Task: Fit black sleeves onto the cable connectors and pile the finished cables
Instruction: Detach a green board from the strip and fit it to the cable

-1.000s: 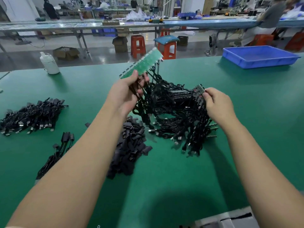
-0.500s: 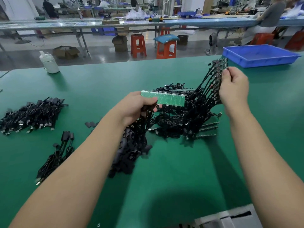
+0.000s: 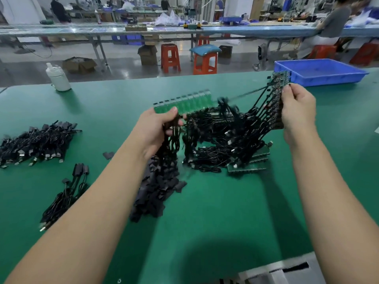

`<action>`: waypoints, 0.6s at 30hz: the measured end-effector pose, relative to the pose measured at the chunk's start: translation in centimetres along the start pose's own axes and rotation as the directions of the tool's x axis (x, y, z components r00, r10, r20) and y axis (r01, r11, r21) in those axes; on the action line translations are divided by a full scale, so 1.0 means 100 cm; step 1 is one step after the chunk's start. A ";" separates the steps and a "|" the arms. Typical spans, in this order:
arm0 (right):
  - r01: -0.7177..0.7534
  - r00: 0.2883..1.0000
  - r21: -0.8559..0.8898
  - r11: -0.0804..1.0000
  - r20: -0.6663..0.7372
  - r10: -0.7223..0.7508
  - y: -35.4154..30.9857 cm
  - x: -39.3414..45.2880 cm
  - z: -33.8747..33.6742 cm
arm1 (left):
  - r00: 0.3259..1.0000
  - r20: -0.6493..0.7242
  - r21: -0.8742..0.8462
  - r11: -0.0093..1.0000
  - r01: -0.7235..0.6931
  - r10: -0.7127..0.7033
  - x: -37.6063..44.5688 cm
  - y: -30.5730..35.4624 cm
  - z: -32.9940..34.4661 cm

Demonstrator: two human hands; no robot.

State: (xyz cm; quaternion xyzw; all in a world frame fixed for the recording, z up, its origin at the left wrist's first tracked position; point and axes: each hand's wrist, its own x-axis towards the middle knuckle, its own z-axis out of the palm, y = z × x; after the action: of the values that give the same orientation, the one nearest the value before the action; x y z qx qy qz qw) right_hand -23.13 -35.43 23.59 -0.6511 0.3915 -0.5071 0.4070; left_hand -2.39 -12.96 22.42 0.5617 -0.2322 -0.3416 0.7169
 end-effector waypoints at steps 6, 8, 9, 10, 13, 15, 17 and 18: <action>0.090 0.990 -0.045 0.995 0.110 -0.085 0.004 -0.015 0.007 | 0.994 -0.105 -0.296 0.953 -0.062 0.032 0.000 -0.001 0.012; 0.108 0.988 -0.064 0.992 0.118 -0.100 0.006 -0.016 0.007 | 1.000 -0.007 -0.274 0.961 -0.026 0.025 -0.003 0.003 0.013; 0.116 0.987 -0.065 0.991 0.116 -0.108 0.007 -0.016 0.007 | 0.999 0.028 -0.267 0.964 -0.012 0.021 -0.004 0.005 0.012; 0.120 0.988 -0.065 0.991 0.106 -0.112 0.007 -0.015 0.007 | 0.998 0.059 -0.252 0.968 -0.001 0.016 -0.005 0.006 0.011; 0.086 0.995 -0.021 0.996 0.051 -0.085 0.004 -0.014 0.006 | 0.997 0.071 -0.214 0.976 0.033 -0.018 -0.008 0.005 0.007; 0.042 0.998 0.042 0.998 0.043 -0.043 0.001 -0.013 0.003 | 1.000 0.004 -0.223 0.974 0.027 -0.026 -0.008 0.001 0.004; -0.005 0.994 0.123 0.992 0.111 -0.009 -0.002 -0.015 -0.001 | 0.999 -0.042 -0.226 0.974 0.009 -0.019 -0.009 0.000 0.003; -0.024 0.986 0.157 0.987 0.167 -0.002 -0.002 -0.016 -0.002 | 0.999 -0.037 -0.228 0.974 0.005 -0.014 -0.009 0.000 0.004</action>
State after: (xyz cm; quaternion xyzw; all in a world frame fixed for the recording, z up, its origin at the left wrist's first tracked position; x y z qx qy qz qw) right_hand -23.55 -33.92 23.29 -0.6548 0.3181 -0.4779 0.4916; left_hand -3.25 -12.54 22.52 0.4833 -0.1748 -0.3587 0.7792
